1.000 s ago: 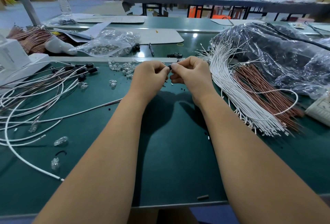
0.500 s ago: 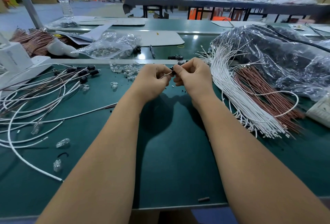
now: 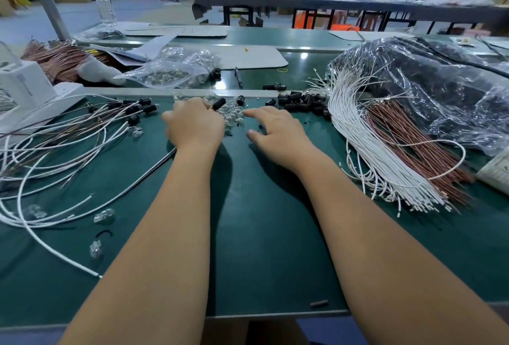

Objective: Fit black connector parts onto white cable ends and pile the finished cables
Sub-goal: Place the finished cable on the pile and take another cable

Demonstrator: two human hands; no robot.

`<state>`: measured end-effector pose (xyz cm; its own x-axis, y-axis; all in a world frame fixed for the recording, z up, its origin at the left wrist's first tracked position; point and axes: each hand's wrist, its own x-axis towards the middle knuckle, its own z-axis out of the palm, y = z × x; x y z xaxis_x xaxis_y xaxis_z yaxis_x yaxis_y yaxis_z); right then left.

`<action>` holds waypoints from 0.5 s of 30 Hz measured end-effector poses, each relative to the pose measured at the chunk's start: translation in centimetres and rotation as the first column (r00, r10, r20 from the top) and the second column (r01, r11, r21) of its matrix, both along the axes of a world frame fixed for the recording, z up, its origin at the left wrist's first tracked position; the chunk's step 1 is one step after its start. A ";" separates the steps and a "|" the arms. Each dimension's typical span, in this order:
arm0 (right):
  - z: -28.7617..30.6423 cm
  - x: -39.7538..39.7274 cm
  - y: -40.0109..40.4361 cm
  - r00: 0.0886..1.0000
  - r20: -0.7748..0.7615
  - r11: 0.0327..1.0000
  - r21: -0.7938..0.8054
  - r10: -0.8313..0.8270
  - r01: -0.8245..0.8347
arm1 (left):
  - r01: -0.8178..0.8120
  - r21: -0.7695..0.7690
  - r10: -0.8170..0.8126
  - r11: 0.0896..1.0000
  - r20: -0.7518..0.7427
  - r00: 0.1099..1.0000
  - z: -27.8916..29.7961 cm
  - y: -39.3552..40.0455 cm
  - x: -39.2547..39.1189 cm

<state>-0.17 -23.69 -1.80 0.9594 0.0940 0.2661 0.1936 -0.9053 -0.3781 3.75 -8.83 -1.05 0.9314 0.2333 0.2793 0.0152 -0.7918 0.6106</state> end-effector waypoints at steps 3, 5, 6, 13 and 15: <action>-0.1 0.2 0.1 0.996 -0.074 0.988 -0.141 0.049 -0.060 | 0.111 -0.105 -0.108 0.988 0.026 0.994 0.0 -0.6 0.2; -0.3 0.4 0.1 0.992 -0.116 0.980 -0.184 0.058 -0.079 | 0.205 -0.275 -0.200 0.939 0.049 0.979 -0.1 -1.2 0.0; -0.3 0.4 0.0 0.991 -0.124 0.979 -0.187 0.056 -0.079 | 0.242 -0.339 -0.233 0.909 0.068 0.970 -0.1 -1.5 -0.1; -0.3 0.5 0.1 0.994 -0.102 0.983 -0.172 0.047 -0.064 | 0.250 -0.582 -0.204 0.773 0.146 0.968 -0.3 -1.4 0.1; -0.3 0.6 0.1 0.989 -0.136 0.978 -0.192 0.059 -0.084 | 0.250 -0.585 -0.211 0.772 0.135 0.968 -0.4 -1.5 0.1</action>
